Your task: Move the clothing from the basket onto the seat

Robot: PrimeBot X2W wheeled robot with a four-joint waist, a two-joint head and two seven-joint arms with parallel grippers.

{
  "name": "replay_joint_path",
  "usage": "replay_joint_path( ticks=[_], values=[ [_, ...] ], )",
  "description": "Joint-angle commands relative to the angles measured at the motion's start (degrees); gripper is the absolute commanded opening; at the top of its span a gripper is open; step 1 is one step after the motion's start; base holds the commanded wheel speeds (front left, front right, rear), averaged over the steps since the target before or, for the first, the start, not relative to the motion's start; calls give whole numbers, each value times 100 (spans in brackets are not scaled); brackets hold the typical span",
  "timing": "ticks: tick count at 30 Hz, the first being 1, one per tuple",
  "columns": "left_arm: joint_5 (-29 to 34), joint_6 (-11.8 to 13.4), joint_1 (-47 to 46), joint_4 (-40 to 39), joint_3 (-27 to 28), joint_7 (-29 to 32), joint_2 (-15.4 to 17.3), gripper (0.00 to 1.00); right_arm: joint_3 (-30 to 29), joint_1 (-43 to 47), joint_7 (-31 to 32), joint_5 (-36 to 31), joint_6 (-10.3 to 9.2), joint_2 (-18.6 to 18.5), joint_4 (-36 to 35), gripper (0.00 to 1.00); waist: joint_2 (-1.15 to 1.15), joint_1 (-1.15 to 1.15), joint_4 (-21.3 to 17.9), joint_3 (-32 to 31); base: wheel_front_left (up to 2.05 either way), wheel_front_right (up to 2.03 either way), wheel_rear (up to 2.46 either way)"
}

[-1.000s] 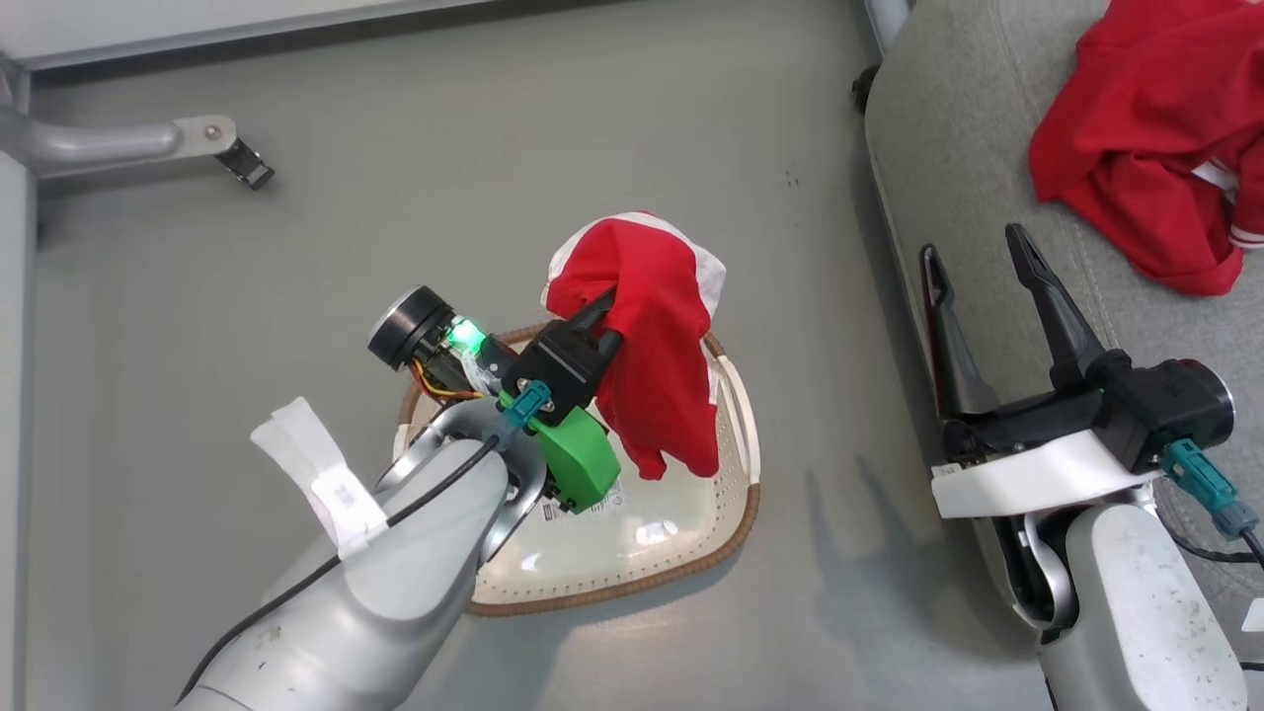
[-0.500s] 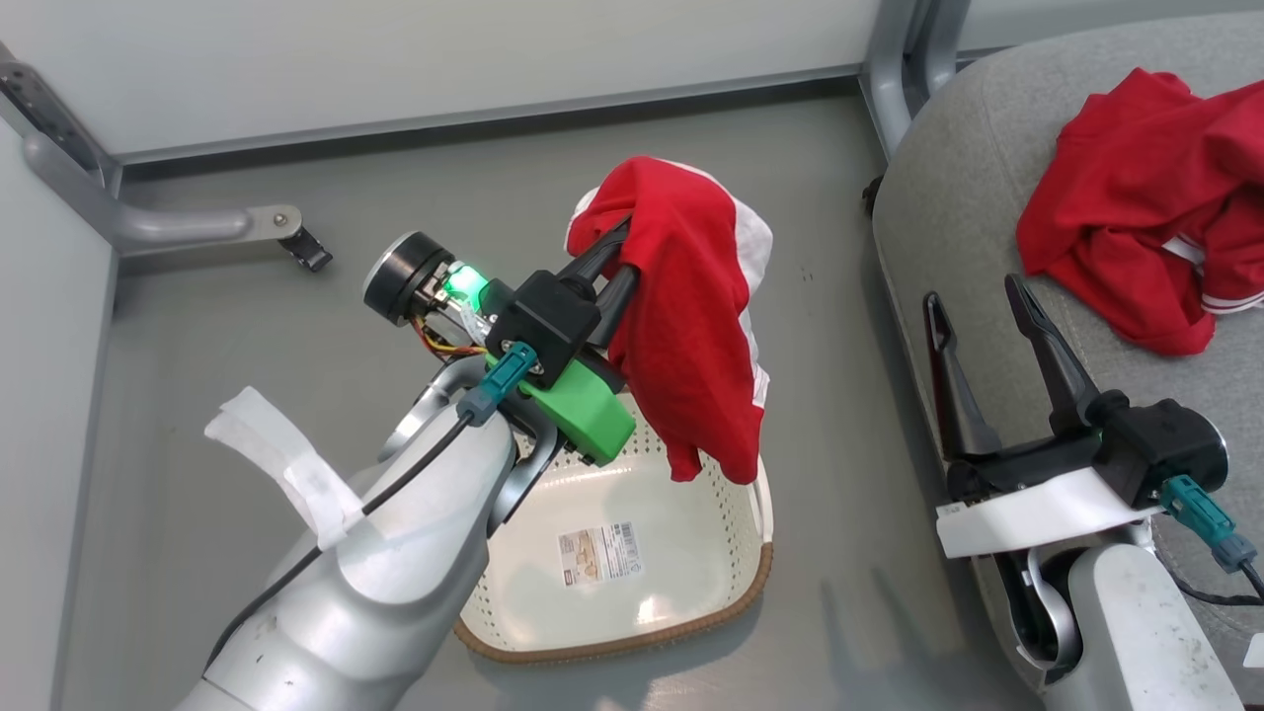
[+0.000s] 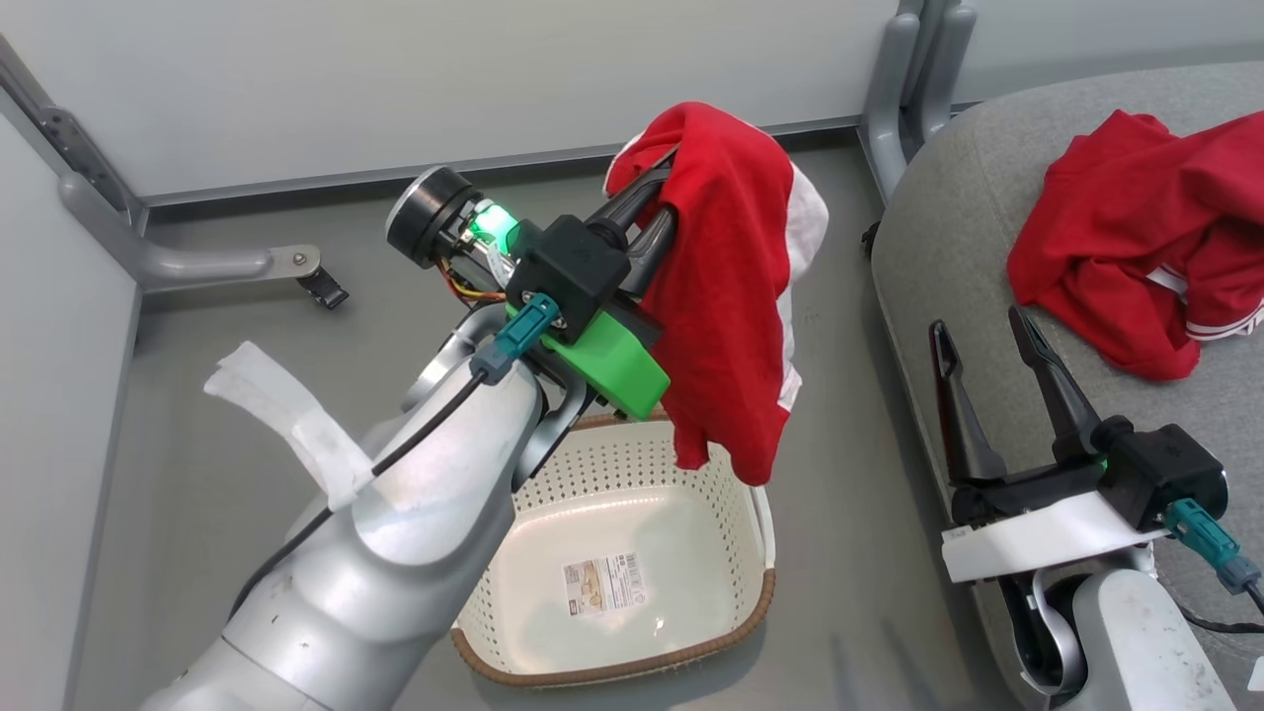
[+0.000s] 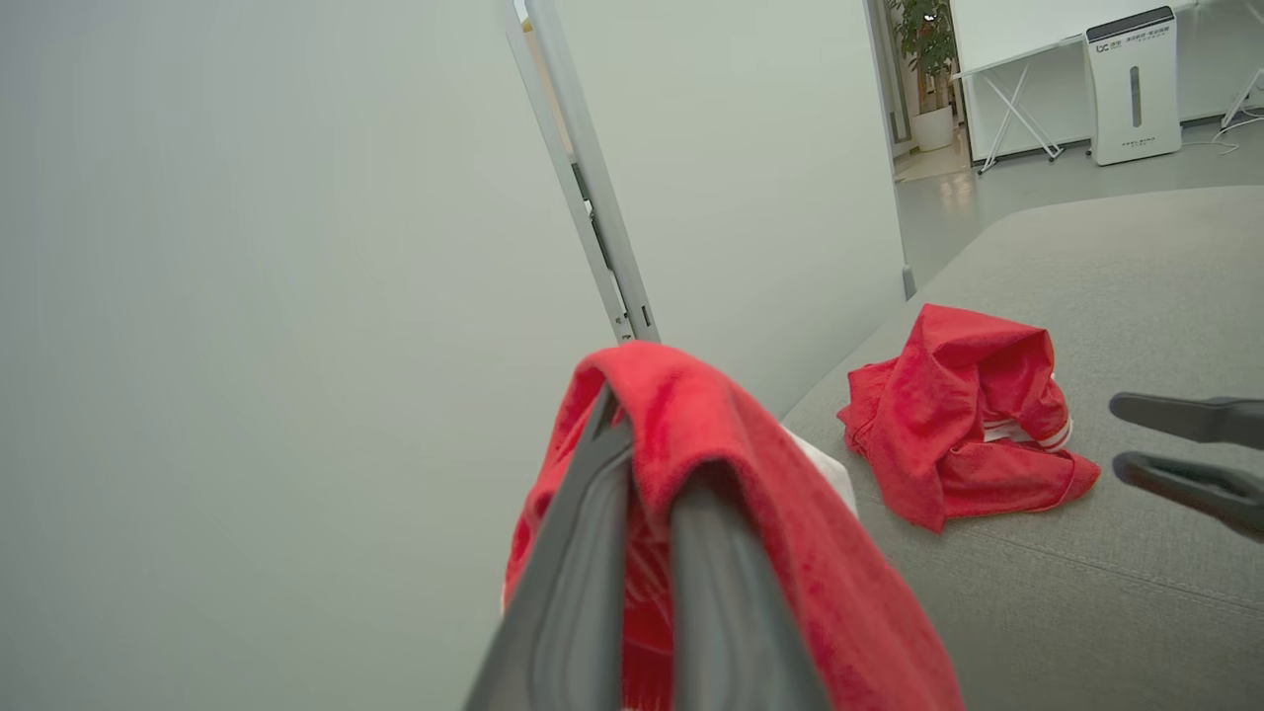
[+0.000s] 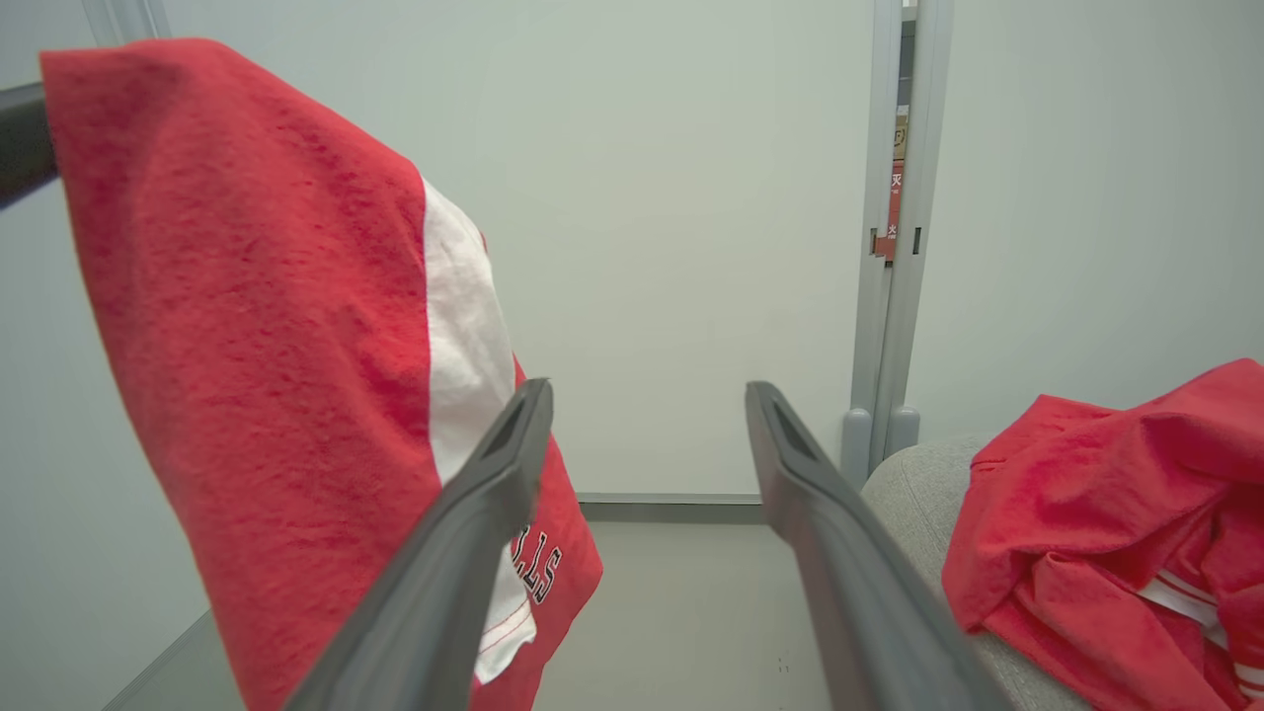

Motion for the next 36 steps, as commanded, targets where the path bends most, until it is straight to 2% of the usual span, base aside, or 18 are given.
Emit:
replay_joint_path(
  ticks=[1, 6, 14, 19, 28, 36],
  values=[
    [-25, -17, -97, 35, -14, -21, -18, 0, -12, 68, -11, 37, -4, -17, -1, 100, 0, 0, -3, -14, 0, 0, 0],
    [-65, -22, -159, 88, -63, -20, -59, 0, 120, 63, -11, 65, -4, -16, -123, 100, 0, 0, 3, -35, 0, 0, 0],
    [-102, 4, -198, 136, -153, -21, -93, 0, 885, -130, -12, -57, -4, -16, -581, 100, 0, 0, 30, 3, 0, 0, 0],
    [-118, 16, -207, 143, -181, -21, -104, 0, 1307, -348, -11, -138, -4, -18, -616, 100, 0, 0, 50, 33, 0, 0, 0],
    [-167, 65, -277, 96, -315, -21, -139, 0, 1901, -837, -11, -534, -4, -18, 75, 100, 0, 0, 180, 131, 0, 0, 0],
    [-323, 177, -392, -73, -540, -20, -156, 0, 1999, -1271, -11, -1148, -4, -18, 627, 100, 0, 0, 299, 276, 0, 0, 0]
  ],
)
